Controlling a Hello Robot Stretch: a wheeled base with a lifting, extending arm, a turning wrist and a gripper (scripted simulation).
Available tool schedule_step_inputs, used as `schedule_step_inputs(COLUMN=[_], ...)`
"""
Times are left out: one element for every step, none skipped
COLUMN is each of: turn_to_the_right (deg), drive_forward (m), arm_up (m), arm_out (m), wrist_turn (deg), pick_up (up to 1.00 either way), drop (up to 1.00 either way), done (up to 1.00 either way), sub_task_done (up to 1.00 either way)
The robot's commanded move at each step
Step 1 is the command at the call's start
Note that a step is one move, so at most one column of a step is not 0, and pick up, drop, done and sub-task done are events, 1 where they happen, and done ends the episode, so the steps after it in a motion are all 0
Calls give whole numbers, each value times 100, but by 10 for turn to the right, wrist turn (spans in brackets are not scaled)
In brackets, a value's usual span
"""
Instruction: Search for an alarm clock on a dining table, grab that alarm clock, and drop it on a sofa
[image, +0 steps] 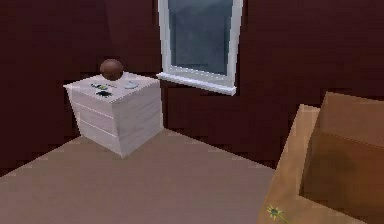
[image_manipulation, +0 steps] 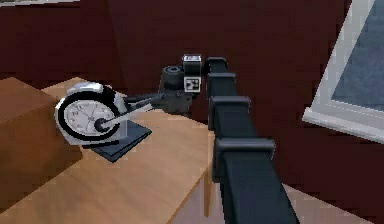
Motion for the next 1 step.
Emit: schedule_step_inputs(turn_to_the_right=[0], drive_forward=[0], arm_up=[0], arm_out=[0], wrist_turn=[-450], pick_up=[0], drop=[0], done=[0], sub_task_done=[0])
